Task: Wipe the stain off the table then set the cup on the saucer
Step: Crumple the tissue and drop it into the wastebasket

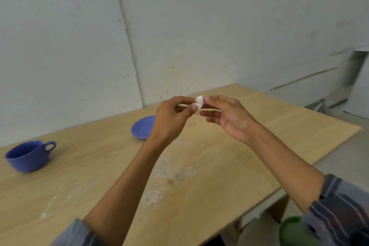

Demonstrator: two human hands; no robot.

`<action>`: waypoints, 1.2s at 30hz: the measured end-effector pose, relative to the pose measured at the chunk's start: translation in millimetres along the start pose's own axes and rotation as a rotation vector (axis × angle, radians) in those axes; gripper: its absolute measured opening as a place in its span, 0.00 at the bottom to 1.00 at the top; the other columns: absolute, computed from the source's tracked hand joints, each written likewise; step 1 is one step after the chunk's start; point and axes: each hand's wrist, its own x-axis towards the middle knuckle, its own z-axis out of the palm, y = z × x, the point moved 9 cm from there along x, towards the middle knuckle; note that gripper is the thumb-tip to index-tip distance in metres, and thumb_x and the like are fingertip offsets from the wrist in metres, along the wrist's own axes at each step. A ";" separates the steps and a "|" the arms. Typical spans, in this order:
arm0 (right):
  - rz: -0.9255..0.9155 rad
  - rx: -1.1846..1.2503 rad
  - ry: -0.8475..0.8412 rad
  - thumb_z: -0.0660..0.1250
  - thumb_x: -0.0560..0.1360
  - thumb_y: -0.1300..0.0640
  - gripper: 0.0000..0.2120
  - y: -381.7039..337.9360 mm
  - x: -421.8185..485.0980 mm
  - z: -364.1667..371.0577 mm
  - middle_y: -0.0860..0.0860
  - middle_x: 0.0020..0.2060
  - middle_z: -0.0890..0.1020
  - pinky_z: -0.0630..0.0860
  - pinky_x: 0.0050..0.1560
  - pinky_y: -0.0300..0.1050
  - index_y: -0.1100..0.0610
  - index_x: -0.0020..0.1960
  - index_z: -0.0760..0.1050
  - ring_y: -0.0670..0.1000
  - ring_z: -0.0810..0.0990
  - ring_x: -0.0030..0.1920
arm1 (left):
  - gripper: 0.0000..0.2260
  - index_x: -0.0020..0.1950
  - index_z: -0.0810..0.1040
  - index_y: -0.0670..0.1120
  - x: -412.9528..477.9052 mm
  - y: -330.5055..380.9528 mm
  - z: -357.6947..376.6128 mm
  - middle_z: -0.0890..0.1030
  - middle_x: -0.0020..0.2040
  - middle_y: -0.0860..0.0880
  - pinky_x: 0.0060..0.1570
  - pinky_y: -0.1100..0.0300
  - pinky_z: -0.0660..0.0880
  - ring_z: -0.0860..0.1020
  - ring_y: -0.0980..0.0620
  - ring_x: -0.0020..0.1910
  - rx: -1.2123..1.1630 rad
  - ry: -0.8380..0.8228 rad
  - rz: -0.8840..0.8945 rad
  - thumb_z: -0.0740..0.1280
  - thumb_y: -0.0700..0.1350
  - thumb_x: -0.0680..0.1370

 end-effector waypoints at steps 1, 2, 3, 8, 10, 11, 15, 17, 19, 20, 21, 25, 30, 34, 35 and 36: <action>-0.001 0.036 0.009 0.69 0.74 0.58 0.11 -0.4 -8.4 -16.3 0.57 0.45 0.82 0.78 0.38 0.40 0.63 0.53 0.78 0.52 0.81 0.40 | 0.04 0.49 0.83 0.48 -1.5 1.3 19.3 0.85 0.43 0.52 0.42 0.69 0.75 0.83 0.57 0.42 -0.033 -0.049 -0.014 0.72 0.43 0.75; 0.002 0.062 0.022 0.69 0.74 0.58 0.10 0.1 -17.3 -32.6 0.58 0.45 0.82 0.78 0.38 0.40 0.62 0.52 0.78 0.52 0.81 0.41 | 0.05 0.49 0.83 0.46 -3.4 3.2 38.5 0.85 0.44 0.51 0.44 0.66 0.76 0.83 0.56 0.42 -0.059 -0.095 -0.020 0.72 0.42 0.75; 0.009 0.082 0.037 0.69 0.74 0.58 0.09 1.6 -27.0 -49.5 0.58 0.45 0.82 0.79 0.38 0.40 0.61 0.52 0.78 0.52 0.81 0.41 | 0.05 0.50 0.83 0.45 -5.8 5.5 57.9 0.85 0.45 0.50 0.45 0.64 0.77 0.82 0.55 0.42 -0.079 -0.140 -0.022 0.72 0.40 0.75; 0.074 0.167 0.139 0.71 0.71 0.55 0.09 22.5 -87.0 -135.0 0.57 0.48 0.82 0.80 0.42 0.42 0.58 0.49 0.79 0.53 0.82 0.45 | 0.05 0.47 0.83 0.46 -31.6 10.3 151.9 0.85 0.46 0.47 0.42 0.63 0.78 0.82 0.51 0.41 -0.155 -0.332 -0.045 0.71 0.37 0.74; 0.087 0.225 0.181 0.72 0.69 0.55 0.09 33.7 -114.0 -165.8 0.58 0.49 0.82 0.80 0.44 0.42 0.58 0.47 0.79 0.53 0.82 0.46 | 0.05 0.46 0.84 0.47 -46.9 11.9 187.5 0.85 0.48 0.48 0.44 0.60 0.79 0.82 0.50 0.42 -0.168 -0.392 -0.044 0.71 0.37 0.74; 0.086 0.244 0.198 0.73 0.68 0.55 0.09 39.3 -127.4 -179.7 0.58 0.49 0.82 0.80 0.45 0.41 0.58 0.46 0.80 0.53 0.82 0.47 | 0.06 0.45 0.84 0.47 -55.6 12.4 204.9 0.85 0.48 0.49 0.44 0.59 0.79 0.82 0.51 0.41 -0.171 -0.418 -0.045 0.71 0.37 0.74; 0.068 0.285 0.305 0.74 0.68 0.57 0.09 64.5 -179.0 -227.7 0.56 0.50 0.84 0.80 0.49 0.40 0.58 0.47 0.81 0.53 0.82 0.51 | 0.05 0.45 0.85 0.48 -92.5 11.9 266.2 0.85 0.43 0.51 0.36 0.63 0.76 0.82 0.56 0.37 -0.179 -0.482 -0.046 0.72 0.39 0.74; 0.053 0.305 0.390 0.73 0.68 0.59 0.10 78.2 -204.6 -250.4 0.55 0.49 0.85 0.79 0.50 0.40 0.59 0.49 0.82 0.53 0.83 0.52 | 0.06 0.47 0.85 0.48 -111.4 9.2 293.5 0.85 0.40 0.53 0.34 0.68 0.73 0.81 0.58 0.35 -0.191 -0.507 -0.062 0.72 0.39 0.74; 0.052 0.332 0.471 0.72 0.68 0.61 0.11 94.1 -229.4 -269.8 0.56 0.48 0.85 0.79 0.51 0.39 0.61 0.50 0.81 0.52 0.83 0.52 | 0.08 0.49 0.84 0.48 -129.9 3.4 318.9 0.84 0.39 0.53 0.35 0.70 0.74 0.80 0.59 0.34 -0.204 -0.535 -0.095 0.72 0.37 0.73; 0.053 0.351 0.513 0.72 0.68 0.62 0.11 102.6 -241.2 -278.5 0.56 0.48 0.85 0.79 0.50 0.39 0.62 0.50 0.81 0.52 0.83 0.51 | 0.09 0.49 0.83 0.48 -139.3 -0.8 331.1 0.84 0.39 0.52 0.36 0.69 0.74 0.81 0.59 0.35 -0.212 -0.557 -0.118 0.71 0.36 0.73; 0.055 0.369 0.562 0.71 0.68 0.62 0.11 111.5 -252.6 -287.6 0.55 0.46 0.85 0.80 0.49 0.38 0.62 0.50 0.80 0.51 0.84 0.49 | 0.09 0.50 0.83 0.48 -148.7 -5.7 343.3 0.85 0.40 0.52 0.38 0.69 0.75 0.81 0.59 0.37 -0.221 -0.587 -0.144 0.71 0.36 0.73; 0.098 0.388 0.748 0.70 0.70 0.64 0.11 149.4 -287.4 -321.1 0.54 0.43 0.85 0.80 0.45 0.37 0.63 0.52 0.79 0.49 0.84 0.45 | 0.09 0.55 0.80 0.51 -184.6 -32.1 386.1 0.85 0.46 0.53 0.50 0.62 0.78 0.82 0.60 0.48 -0.207 -0.771 -0.227 0.71 0.41 0.76; 0.305 0.305 0.879 0.73 0.69 0.62 0.11 217.5 -306.0 -356.5 0.53 0.43 0.85 0.80 0.43 0.40 0.60 0.51 0.81 0.49 0.82 0.42 | 0.13 0.63 0.77 0.47 -210.7 -75.0 418.7 0.82 0.57 0.52 0.48 0.74 0.72 0.78 0.58 0.56 -0.004 -0.961 -0.267 0.66 0.42 0.79; 0.481 0.297 1.037 0.76 0.66 0.60 0.10 280.3 -315.8 -382.9 0.52 0.42 0.85 0.79 0.37 0.40 0.57 0.48 0.82 0.49 0.82 0.40 | 0.11 0.61 0.79 0.44 -218.2 -103.5 429.5 0.79 0.53 0.53 0.38 0.83 0.66 0.74 0.59 0.51 0.138 -1.052 -0.261 0.65 0.42 0.80; 0.510 0.313 1.078 0.76 0.66 0.61 0.09 295.0 -317.3 -388.2 0.52 0.42 0.85 0.79 0.36 0.40 0.57 0.46 0.81 0.49 0.82 0.39 | 0.10 0.60 0.79 0.44 -220.0 -109.5 431.2 0.78 0.52 0.53 0.37 0.84 0.65 0.74 0.62 0.48 0.162 -1.075 -0.262 0.65 0.42 0.80; 0.546 0.322 1.116 0.76 0.66 0.62 0.09 309.2 -318.4 -393.0 0.53 0.43 0.85 0.79 0.35 0.40 0.57 0.46 0.81 0.50 0.82 0.39 | 0.10 0.60 0.79 0.44 -221.6 -115.3 432.7 0.77 0.51 0.54 0.36 0.84 0.65 0.73 0.64 0.45 0.182 -1.096 -0.264 0.65 0.42 0.80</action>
